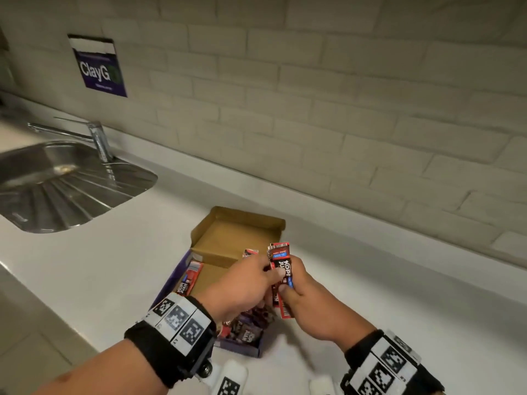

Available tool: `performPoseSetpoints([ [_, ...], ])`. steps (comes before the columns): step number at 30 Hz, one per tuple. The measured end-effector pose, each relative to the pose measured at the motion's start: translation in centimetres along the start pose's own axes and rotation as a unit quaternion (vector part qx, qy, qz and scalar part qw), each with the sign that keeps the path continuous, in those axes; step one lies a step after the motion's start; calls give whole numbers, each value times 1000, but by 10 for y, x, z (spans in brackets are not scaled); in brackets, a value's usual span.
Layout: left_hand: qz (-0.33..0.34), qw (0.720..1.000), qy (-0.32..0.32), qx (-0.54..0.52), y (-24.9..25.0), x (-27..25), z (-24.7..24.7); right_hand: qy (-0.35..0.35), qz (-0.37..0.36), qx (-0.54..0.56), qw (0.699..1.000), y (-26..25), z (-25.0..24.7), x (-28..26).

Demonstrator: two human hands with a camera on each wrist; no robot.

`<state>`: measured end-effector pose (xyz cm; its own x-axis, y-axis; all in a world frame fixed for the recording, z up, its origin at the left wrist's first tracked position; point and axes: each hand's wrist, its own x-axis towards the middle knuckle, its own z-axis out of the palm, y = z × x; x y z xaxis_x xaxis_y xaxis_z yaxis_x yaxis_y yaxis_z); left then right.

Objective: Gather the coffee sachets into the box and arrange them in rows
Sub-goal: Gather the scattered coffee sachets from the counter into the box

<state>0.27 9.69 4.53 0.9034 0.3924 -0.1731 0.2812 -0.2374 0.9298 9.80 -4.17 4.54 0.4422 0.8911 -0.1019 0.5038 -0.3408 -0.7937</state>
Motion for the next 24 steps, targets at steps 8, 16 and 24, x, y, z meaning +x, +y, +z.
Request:
performPoseSetpoints([
  [8, 1, 994, 81, 69, -8, 44, -118, 47, 22, -22, 998, -29, -18, 106],
  [16, -89, 972, 44, 211, -71, 93, -132, -130, 131, -232, 955, -20, -3, 169],
  [24, -107, 964, 27, 243, -89, 110, -106, -143, 148, -175, 963, -9, 5, 170],
])
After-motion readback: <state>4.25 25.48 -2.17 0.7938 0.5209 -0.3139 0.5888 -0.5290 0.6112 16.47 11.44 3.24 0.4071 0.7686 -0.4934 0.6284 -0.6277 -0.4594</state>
